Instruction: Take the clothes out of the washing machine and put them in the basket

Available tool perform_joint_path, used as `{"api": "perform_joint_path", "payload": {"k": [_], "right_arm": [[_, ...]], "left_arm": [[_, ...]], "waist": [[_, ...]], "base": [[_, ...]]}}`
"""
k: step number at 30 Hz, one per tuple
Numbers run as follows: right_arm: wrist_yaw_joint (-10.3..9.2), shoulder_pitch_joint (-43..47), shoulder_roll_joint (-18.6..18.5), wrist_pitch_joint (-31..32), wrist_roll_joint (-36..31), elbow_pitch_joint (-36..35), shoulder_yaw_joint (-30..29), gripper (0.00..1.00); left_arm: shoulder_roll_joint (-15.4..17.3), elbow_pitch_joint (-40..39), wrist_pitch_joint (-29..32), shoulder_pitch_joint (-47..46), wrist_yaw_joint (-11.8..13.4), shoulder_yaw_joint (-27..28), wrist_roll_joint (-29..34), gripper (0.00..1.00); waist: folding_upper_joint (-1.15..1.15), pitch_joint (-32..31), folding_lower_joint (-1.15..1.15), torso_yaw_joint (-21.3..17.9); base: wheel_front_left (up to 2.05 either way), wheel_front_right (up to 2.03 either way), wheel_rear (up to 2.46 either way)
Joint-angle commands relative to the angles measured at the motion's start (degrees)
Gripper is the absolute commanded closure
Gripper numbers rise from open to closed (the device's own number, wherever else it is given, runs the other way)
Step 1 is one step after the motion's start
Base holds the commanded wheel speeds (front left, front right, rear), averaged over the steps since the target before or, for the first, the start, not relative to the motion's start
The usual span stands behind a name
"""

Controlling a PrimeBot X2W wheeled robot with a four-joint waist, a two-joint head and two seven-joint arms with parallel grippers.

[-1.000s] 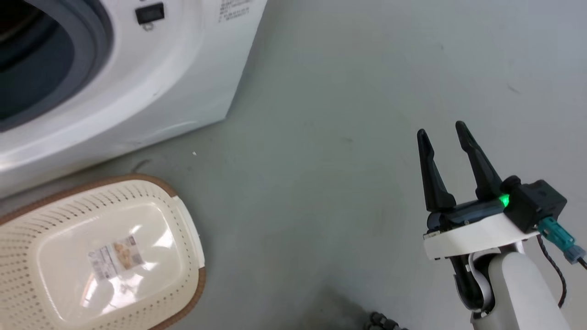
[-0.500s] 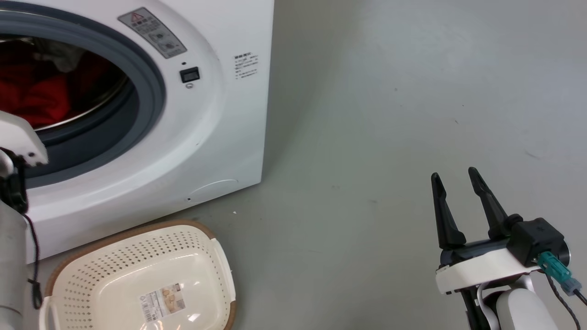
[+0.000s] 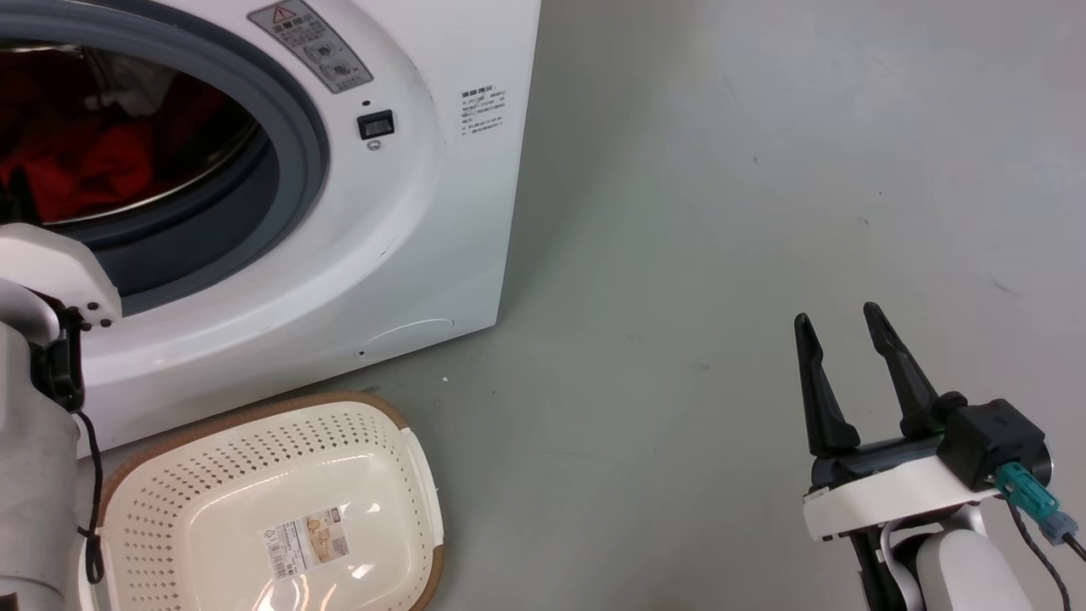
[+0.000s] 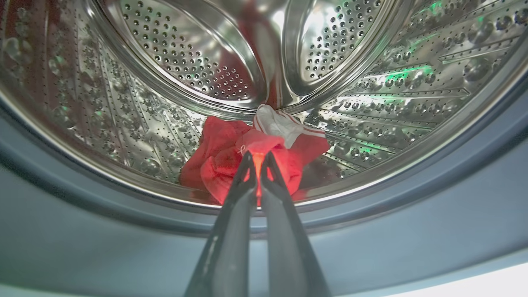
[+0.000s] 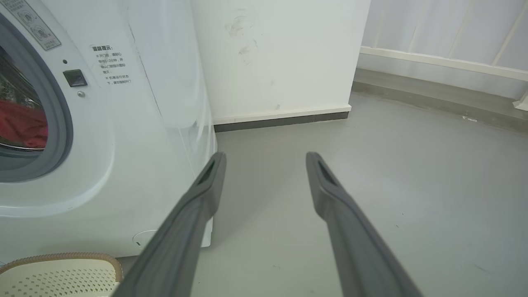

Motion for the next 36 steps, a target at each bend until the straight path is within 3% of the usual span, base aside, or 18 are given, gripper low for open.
{"api": "perform_joint_path", "payload": {"k": [1,8,15,25,36], "right_arm": [[-0.04,-0.6,0.1,-0.1,0.4,0.0,0.2,0.0],[-0.05,-0.8,0.1,-0.1,1.1,0.4,-0.1,0.0],[-0.04,1.4,0.1,-0.1,0.6,1.1,-0.7,0.0],[-0.04,4.0,0.1,-0.1,-0.8,0.8,-1.7,0.0],[-0.04,6.1,0.1,0.3,-1.4,-0.2,-2.3,0.0]], "left_arm": [[0.5,-0.6,0.1,-0.8,0.2,-0.3,0.2,1.0],[0.6,-4.1,-1.1,-0.3,0.5,0.6,-1.2,1.0],[-1.0,-11.2,-3.1,5.9,1.4,2.1,-2.8,1.0],[-3.4,-27.9,-3.5,18.2,3.0,3.5,-4.2,1.0],[-3.8,-49.0,2.4,27.1,5.8,2.7,-3.8,1.0]], "waist": [[0.0,0.4,0.01,-0.4],[0.0,0.0,0.01,-1.4],[0.0,-4.4,0.01,-0.8],[0.0,-9.4,0.01,1.7],[0.0,-12.4,0.01,4.8]], "base": [[0.0,0.0,0.0],[0.0,0.0,0.0],[0.0,0.0,0.0],[0.0,0.0,0.0],[0.0,0.0,0.0]]}}
